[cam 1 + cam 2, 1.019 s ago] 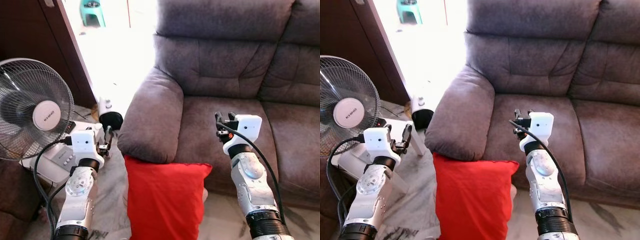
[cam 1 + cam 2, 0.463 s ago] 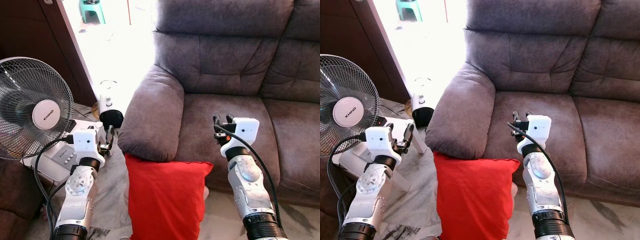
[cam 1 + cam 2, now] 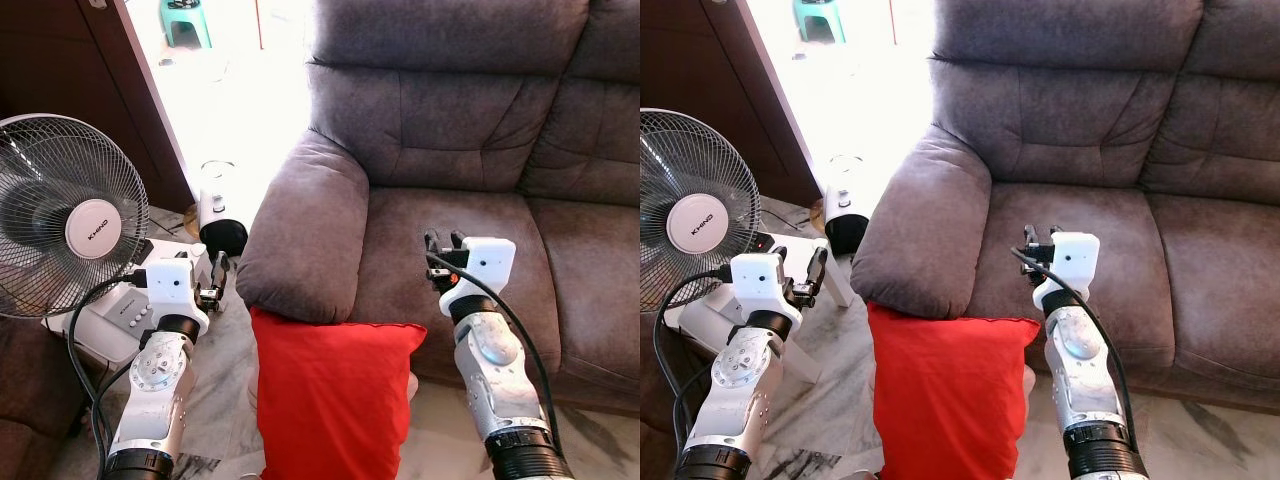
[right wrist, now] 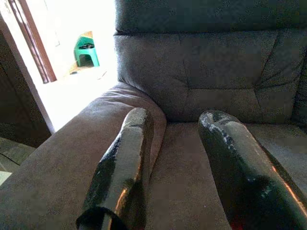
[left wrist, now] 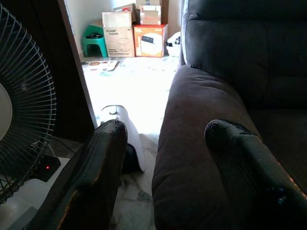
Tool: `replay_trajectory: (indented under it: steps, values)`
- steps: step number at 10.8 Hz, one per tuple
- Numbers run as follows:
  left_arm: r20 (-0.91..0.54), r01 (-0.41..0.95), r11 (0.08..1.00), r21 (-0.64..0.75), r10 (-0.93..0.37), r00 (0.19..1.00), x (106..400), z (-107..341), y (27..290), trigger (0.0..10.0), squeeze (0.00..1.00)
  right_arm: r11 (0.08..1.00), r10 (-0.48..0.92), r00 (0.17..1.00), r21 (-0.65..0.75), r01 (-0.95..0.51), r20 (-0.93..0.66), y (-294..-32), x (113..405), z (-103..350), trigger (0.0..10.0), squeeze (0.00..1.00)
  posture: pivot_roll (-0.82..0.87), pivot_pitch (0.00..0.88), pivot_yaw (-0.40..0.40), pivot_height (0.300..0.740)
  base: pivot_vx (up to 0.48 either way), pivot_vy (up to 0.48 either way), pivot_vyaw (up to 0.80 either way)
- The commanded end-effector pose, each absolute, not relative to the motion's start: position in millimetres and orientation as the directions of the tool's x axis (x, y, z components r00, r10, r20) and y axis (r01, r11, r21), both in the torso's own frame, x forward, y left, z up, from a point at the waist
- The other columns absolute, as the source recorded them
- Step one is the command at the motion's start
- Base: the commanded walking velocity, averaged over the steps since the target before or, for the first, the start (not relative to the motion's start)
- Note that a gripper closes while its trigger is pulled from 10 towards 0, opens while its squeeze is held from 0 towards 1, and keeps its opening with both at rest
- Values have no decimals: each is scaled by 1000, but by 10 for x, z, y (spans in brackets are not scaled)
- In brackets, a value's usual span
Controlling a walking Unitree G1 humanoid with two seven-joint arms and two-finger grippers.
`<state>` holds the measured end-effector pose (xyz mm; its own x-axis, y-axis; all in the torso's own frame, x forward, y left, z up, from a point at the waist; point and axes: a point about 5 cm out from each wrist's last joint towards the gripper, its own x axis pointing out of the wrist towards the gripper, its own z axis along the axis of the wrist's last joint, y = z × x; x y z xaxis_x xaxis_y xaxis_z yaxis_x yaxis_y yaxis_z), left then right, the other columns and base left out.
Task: Move the pillow to the sofa from floor
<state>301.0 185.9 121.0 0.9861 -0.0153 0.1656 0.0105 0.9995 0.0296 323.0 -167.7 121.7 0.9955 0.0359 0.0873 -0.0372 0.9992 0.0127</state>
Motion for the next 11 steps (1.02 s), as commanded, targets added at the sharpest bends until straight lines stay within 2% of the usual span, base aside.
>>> replay_trajectory:
  steps: [1, 11]
  values:
    - [154, 9, 998, 56, -18, 988, 2999, 1210, 1884, 10000, 0, 999, 37, 997, 11, -38, 73, -1671, 3214, 1175, 10000, 0, 97, 141, 42, 714, 0, 0, 0]
    - [156, -7, 999, 47, 0, 988, 2989, 1211, 1888, 10000, 0, 999, 47, 996, 2, -47, 77, -1676, 3229, 1204, 10000, 0, 94, 160, 30, 714, 0, 0, 0]
